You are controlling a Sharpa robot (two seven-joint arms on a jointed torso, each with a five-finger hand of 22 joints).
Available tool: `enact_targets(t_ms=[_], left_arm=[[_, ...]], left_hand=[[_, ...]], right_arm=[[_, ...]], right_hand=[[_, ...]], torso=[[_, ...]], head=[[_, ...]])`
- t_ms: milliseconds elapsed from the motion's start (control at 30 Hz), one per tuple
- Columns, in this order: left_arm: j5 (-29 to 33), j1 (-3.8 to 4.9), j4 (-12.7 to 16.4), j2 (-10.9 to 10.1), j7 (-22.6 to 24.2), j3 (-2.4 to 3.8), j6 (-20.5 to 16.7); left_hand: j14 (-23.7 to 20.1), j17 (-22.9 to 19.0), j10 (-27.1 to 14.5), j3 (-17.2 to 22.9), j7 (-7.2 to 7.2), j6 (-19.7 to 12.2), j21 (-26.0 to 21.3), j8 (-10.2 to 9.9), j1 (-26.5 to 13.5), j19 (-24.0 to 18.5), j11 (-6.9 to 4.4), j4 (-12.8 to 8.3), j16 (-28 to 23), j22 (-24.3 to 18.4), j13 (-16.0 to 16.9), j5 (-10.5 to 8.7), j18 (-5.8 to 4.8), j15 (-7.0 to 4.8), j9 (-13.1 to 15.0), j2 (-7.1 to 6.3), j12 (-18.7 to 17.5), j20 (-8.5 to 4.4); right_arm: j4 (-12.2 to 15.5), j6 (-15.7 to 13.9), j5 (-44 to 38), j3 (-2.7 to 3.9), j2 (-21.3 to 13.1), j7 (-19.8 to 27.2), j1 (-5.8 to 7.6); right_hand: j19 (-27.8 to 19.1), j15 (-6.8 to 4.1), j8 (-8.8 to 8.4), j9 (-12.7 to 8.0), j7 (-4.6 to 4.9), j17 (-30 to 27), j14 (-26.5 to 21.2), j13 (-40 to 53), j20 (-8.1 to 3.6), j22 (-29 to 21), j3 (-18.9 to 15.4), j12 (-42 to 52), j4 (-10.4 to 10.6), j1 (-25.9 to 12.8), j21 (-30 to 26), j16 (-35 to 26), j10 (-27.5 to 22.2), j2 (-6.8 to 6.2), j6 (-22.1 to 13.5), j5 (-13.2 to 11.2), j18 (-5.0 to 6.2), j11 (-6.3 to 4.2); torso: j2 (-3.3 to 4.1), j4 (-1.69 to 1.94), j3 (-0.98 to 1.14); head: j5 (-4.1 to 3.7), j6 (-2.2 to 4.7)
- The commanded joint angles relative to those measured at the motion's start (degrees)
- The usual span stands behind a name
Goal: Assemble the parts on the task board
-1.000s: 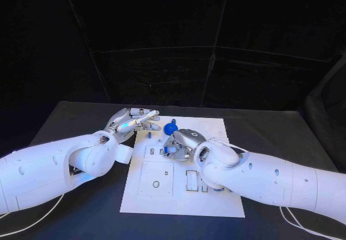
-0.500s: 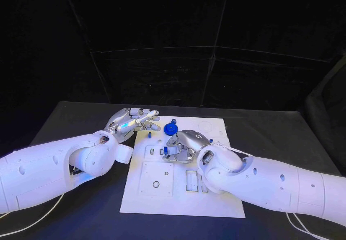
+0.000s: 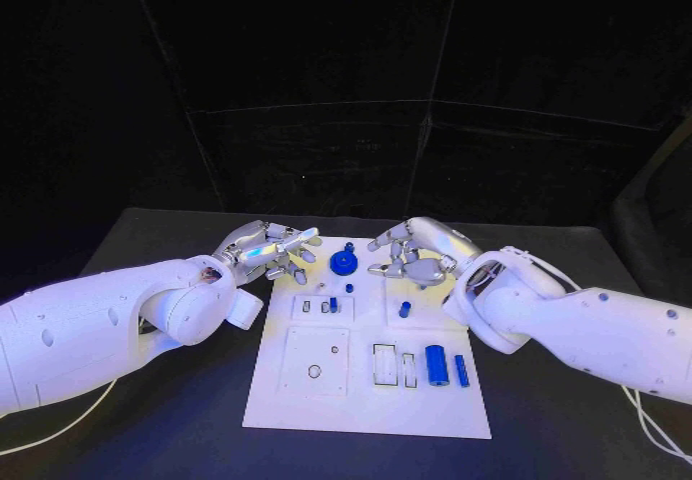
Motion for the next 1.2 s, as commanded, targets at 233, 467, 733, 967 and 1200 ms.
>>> enact_targets(t_ms=[233, 467, 733, 967, 1200], left_arm=[[-28.01, 3.44, -3.31, 3.96, -29.46, 0.07, 16.36], [-36.36, 5.55, -6.5, 8.22, -38.85, 0.07, 18.79], [-39.71, 6.52, -9.34, 12.54, -44.8, -1.03, 21.2], [-40.7, 7.02, -11.3, 15.75, -47.76, -2.09, 23.8], [-41.46, 7.16, -13.54, 18.6, -49.07, -2.52, 26.03]], left_hand=[[4.35, 22.71, -5.83, -4.6, -1.41, -0.76, 30.18, 7.01, -0.26, 6.29, -1.44, 2.86, 20.81, 34.05, 18.88, 0.38, -2.89, -0.85, 2.94, 2.77, 22.7, -1.48], [4.93, 24.44, -2.28, -9.91, -3.44, -0.09, 35.0, 16.03, -5.74, 6.24, -3.09, 3.43, 22.12, 40.12, 40.16, -0.11, -3.71, -2.6, 8.55, 4.85, 43.56, -2.18], [6.03, 28.12, 0.48, -13.99, -4.33, -2.34, 41.08, 21.71, -7.1, 10.08, -3.92, 3.61, 25.08, 49.39, 48.19, -0.23, -5.28, -3.4, 13.48, 5.57, 50.39, -3.06], [6.03, 28.12, 0.61, -15.91, -4.63, -4.03, 44.11, 24.74, -6.65, 12.26, -4.2, 3.57, 25.08, 54.46, 49.53, -0.3, -6.19, -3.65, 16.49, 6.28, 51.43, -3.39], [6.03, 28.12, 0.45, -16.59, -4.66, -4.89, 44.56, 25.88, -6.17, 12.57, -4.23, 3.52, 25.08, 55.24, 49.66, -0.31, -6.33, -3.68, 17.77, 6.7, 51.48, -3.43]], right_arm=[[-1.65, 13.63, 31.59, -0.1, -5.52, 11.51, 2.86], [-2.58, 15.79, 35.71, -0.11, -6.56, 12.66, 3.55], [-3.19, 15.18, 35.68, -0.11, -6.67, 12.76, 3.93], [-3.47, 13.39, 34.57, -0.11, -6.53, 12.5, 4.1], [-3.46, 11.9, 34.3, -0.11, -6.37, 12.57, 4.15]], right_hand=[[-10.03, 3.24, 1.04, 0.0, 1.87, -25.72, -12.81, -26.44, 2.83, -20.69, 1.74, -28.92, 1.07, 6.42, -25.79, -37.66, -1.33, 0.53, 1.33, -1.26, 1.23, 2.34], [-5.76, 4.1, 0.2, -0.27, 1.9, -34.26, -9.01, -39.44, 4.17, -28.39, 2.03, -37.97, 2.23, 6.78, -36.0, -48.81, 5.63, 0.26, 3.13, -1.61, 1.62, 2.68], [1.18, 1.97, 0.08, -0.21, 0.56, -35.28, -0.93, -42.06, 2.04, -29.8, 1.65, -38.88, 2.25, 6.37, -36.64, -49.7, 12.22, 0.16, 5.18, -1.71, 1.64, 0.84], [4.34, 0.84, -0.23, -0.26, -0.22, -34.41, 3.1, -41.53, 0.96, -29.62, 0.81, -38.32, 2.26, 5.6, -35.85, -49.04, 15.92, -0.39, 5.73, -1.3, 1.58, -0.18], [5.34, 0.55, -0.46, -0.28, -0.36, -33.01, 4.41, -40.25, 0.54, -29.44, -0.61, -37.29, 2.17, 4.53, -35.53, -47.99, 16.51, -1.49, 5.26, 0.71, 1.45, -0.35]], torso=[[-1.6, -0.37, 0.8], [-2.17, -0.71, 1.44], [-2.14, -0.73, 1.6], [-2.05, -0.73, 1.46], [-2.02, -0.79, 1.38]], head=[[1.07, -0.81], [1.64, -1.21], [1.87, -1.36], [2.0, -1.57], [2.09, -1.92]])
